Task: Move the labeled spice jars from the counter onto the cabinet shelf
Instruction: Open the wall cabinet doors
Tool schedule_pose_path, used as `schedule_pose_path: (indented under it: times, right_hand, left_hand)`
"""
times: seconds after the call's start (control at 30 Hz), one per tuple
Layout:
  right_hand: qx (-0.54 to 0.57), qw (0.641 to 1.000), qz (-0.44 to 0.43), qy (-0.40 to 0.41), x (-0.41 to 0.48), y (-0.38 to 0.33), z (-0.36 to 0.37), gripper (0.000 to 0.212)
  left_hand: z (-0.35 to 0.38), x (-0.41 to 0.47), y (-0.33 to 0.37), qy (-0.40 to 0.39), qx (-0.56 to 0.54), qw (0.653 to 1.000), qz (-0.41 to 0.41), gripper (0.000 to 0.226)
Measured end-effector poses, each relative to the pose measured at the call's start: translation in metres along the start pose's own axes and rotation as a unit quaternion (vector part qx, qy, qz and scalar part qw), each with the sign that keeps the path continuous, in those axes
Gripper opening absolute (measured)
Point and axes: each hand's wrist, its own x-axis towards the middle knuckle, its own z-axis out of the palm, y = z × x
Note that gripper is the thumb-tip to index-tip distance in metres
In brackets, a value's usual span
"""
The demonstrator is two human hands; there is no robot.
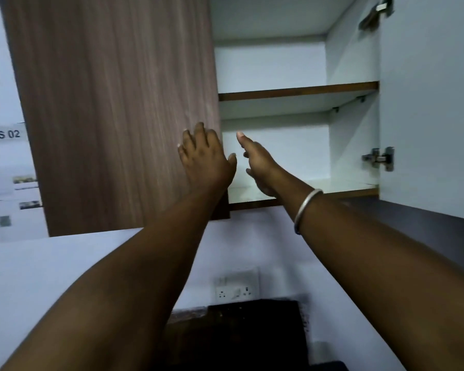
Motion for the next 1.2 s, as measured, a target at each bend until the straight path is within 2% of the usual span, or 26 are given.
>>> schedule_pose_path:
  times: [0.03,0.1,0.23,0.3,0.37,0.5,0.63,0.7,0.87,0.97,1.1,1.2]
  right_hand:
    - [0.025,0.999,0.025,-0.021,0.003,-0.003,0.010,0.065]
    - [0.087,0.993,0.053,-0.054,0.007,-0.006,0.023,0.074]
    - [0.129,0.985,0.093,-0.063,0.012,0.000,0.026,0.083]
    - [0.129,0.985,0.100,-0.047,0.013,0.006,0.024,0.089]
    - [0.128,0.988,0.085,-0.032,0.011,0.010,0.023,0.084]
    - [0.120,0.992,0.021,0.024,-0.008,0.007,0.030,0.060]
    - [0.167,0.984,-0.042,0.053,-0.035,-0.006,0.052,0.035]
    - [0.214,0.973,-0.064,0.059,-0.047,-0.012,0.065,0.029]
    - [0.312,0.942,-0.120,-0.001,-0.085,-0.036,0.116,0.030]
    - [0.327,0.923,-0.197,-0.054,-0.109,-0.052,0.149,0.031]
    - [0.260,0.907,-0.316,-0.102,-0.135,-0.075,0.218,0.032]
    - [0.187,0.912,-0.351,-0.099,-0.150,-0.086,0.274,0.030]
  left_hand:
    - [0.003,0.001,-0.001,-0.044,0.021,0.999,-0.013,0.085]
    - [0.009,0.002,0.001,-0.115,0.016,0.993,-0.029,0.098]
    - [0.011,0.002,0.002,-0.199,0.009,0.979,-0.034,0.104]
    - [0.007,-0.001,0.002,-0.210,0.020,0.977,-0.028,0.105]
    - [-0.001,-0.010,0.006,-0.185,0.031,0.982,-0.031,0.105]
    - [-0.023,-0.033,0.011,-0.086,0.026,0.995,-0.032,0.103]
    - [-0.068,-0.055,-0.005,-0.037,0.006,0.999,-0.003,0.098]
    - [-0.093,-0.064,-0.013,-0.028,-0.021,0.999,0.012,0.093]
    - [-0.167,-0.083,-0.046,-0.001,-0.118,0.993,0.030,0.099]
    - [-0.216,-0.096,-0.077,0.016,-0.208,0.977,0.048,0.103]
    - [-0.289,-0.113,-0.130,0.001,-0.287,0.957,0.032,0.101]
    - [-0.335,-0.120,-0.169,-0.007,-0.285,0.958,0.016,0.100]
